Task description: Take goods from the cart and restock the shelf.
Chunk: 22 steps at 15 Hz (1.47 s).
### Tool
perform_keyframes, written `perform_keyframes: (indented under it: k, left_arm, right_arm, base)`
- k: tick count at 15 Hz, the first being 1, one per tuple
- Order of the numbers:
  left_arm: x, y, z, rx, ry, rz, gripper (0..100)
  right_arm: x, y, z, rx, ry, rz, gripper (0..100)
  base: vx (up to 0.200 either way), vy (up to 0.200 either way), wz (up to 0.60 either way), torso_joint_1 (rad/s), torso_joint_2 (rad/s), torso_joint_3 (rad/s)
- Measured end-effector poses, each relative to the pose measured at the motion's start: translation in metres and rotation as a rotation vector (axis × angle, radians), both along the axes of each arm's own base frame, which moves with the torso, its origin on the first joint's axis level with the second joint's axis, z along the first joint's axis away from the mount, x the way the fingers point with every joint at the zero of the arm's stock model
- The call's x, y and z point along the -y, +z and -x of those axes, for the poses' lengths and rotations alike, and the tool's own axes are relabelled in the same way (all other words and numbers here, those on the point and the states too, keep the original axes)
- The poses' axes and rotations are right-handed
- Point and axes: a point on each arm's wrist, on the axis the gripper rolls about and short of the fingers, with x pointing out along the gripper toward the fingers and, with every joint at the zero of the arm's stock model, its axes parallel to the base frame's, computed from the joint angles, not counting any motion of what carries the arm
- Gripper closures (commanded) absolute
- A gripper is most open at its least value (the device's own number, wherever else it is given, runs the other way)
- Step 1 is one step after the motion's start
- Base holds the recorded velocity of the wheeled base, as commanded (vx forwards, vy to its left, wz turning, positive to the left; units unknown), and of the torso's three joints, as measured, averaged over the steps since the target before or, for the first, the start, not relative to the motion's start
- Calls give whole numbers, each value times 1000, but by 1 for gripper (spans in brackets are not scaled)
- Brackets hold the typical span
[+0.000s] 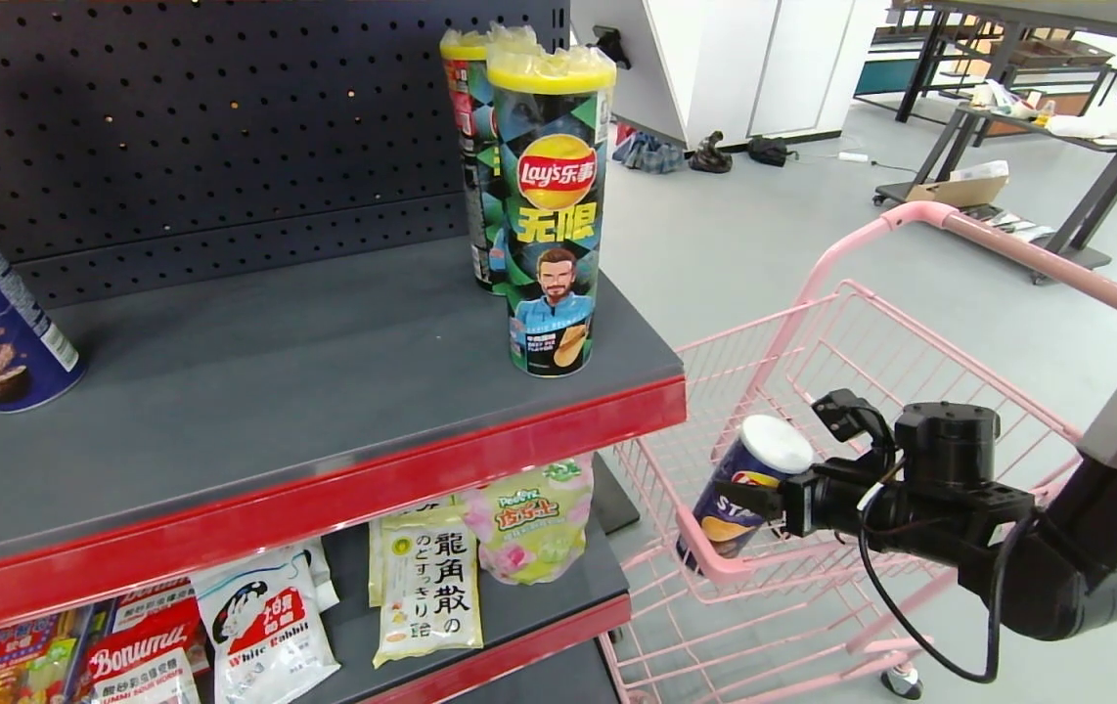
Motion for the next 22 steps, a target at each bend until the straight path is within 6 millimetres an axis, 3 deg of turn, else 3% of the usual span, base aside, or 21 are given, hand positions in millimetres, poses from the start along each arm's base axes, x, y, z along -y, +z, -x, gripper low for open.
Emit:
perform_keyframes:
  k: [7,8,16,19,22]
  left_arm:
    - [0,0,0,0,-1,0,0]
    - [0,0,0,0,-1,0,0]
    - [0,0,0,0,0,0,0]
    - [0,0,0,0,-1,0,0]
    - [0,0,0,0,-2,0,0]
  right_arm:
    - [-4,-9,-6,-19,25,-6,0]
    - [-5,-10,-8,-19,26,-10,100]
    - [-11,-7,-14,39,39,-14,100]
    - [-9,19,-16,95,30,-23,100]
    - [-1,65,-8,121,8,-17,100]
  base:
    - [0,0,0,0,0,0]
    - [0,0,0,0,0,0]
    - [0,0,0,0,0,0]
    - [0,0,0,0,0,0]
    - [0,0,0,0,0,0]
